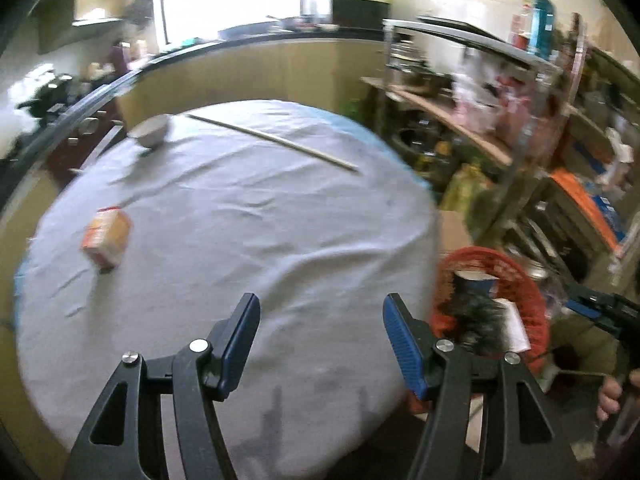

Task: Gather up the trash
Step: 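Open the left tool to drop the black bag while the right tool drops the white box, then move both tools back over the table toward the orange-and-white box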

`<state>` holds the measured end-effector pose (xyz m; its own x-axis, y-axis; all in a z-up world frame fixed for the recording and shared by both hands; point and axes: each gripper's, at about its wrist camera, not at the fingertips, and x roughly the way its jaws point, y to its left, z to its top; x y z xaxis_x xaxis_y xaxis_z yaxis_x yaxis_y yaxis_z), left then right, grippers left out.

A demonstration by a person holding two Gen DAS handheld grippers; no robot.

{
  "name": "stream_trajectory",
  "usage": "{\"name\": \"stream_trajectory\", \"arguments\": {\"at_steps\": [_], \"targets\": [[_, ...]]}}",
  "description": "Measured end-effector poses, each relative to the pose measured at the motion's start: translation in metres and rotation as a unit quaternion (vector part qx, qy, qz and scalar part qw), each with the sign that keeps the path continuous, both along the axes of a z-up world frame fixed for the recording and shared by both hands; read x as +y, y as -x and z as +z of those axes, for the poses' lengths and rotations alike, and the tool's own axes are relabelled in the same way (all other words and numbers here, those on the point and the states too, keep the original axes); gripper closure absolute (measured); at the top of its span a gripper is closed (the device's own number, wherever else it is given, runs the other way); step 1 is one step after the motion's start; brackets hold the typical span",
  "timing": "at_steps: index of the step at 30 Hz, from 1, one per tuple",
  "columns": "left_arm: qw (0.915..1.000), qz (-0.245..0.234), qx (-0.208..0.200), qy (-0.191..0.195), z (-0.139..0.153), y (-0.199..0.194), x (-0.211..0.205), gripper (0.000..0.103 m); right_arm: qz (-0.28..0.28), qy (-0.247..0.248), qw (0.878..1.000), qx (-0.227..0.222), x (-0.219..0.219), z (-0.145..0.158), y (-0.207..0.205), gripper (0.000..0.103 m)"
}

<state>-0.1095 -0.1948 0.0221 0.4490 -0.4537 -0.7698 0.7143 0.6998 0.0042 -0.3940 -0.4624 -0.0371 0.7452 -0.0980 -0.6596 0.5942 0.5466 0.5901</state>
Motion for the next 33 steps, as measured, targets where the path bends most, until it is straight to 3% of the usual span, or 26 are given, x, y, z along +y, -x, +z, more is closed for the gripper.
{"name": "stream_trajectory", "arguments": {"at_steps": [4, 12, 24, 33], "targets": [[0.9979, 0.041, -0.043, -0.026, 0.011, 0.002, 0.008, 0.035, 0.015, 0.009, 1.0, -0.006, 0.011, 0.011, -0.01, 0.039], [0.9918, 0.064, -0.098, -0.05, 0.023, 0.01, 0.026, 0.032, 0.056, 0.036, 0.997, -0.025, 0.043, 0.04, -0.041, 0.039], [0.9866, 0.104, -0.116, -0.05, 0.029, 0.0, 0.049, 0.031, 0.138, 0.062, 0.987, -0.046, 0.098, 0.069, -0.103, 0.039], [0.9856, 0.115, -0.111, -0.055, 0.022, -0.008, 0.056, 0.031, 0.172, 0.068, 0.982, -0.041, 0.124, 0.071, -0.122, 0.039]]}}
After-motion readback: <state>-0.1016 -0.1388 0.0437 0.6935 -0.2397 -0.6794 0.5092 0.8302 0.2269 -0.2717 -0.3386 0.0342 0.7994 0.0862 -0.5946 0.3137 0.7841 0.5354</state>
